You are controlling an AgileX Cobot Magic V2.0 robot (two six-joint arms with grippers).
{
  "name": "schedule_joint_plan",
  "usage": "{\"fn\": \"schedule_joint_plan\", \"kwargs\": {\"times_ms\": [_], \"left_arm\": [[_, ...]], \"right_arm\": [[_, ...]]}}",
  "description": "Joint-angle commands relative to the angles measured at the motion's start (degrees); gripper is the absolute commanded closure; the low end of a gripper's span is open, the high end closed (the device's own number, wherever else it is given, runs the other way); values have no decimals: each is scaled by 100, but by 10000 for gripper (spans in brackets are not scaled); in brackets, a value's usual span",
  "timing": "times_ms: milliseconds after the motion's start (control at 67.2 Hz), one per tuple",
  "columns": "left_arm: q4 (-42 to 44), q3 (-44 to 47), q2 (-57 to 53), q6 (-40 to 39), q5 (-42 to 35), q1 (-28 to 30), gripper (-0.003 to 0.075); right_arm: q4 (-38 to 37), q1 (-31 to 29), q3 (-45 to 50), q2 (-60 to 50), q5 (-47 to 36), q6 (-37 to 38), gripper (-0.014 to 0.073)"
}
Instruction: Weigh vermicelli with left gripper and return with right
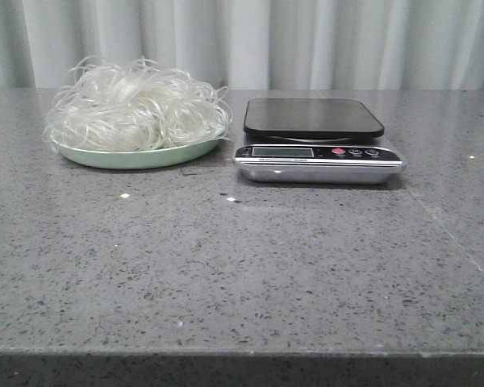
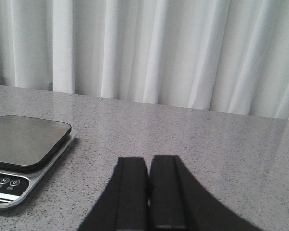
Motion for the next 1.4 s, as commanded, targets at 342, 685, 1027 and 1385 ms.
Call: {"fn": "schedule_joint_plan", "kwargs": {"times_ms": [342,685,1027,1385], "left_arm": [[-7,43,-112,-71,-431,13,584],[-7,43,-112,-71,-431,13,584],[-7,43,-112,-71,-431,13,584],[-7,43,-112,-71,-431,13,584]], "right_arm": [[36,-40,-160,54,-474,-5,442],[21,-35,-127,55,-471,67,442],[-1008,203,656,-228,-839,1416,442],[-826,203,1326,-931,-632,1389,442]]}}
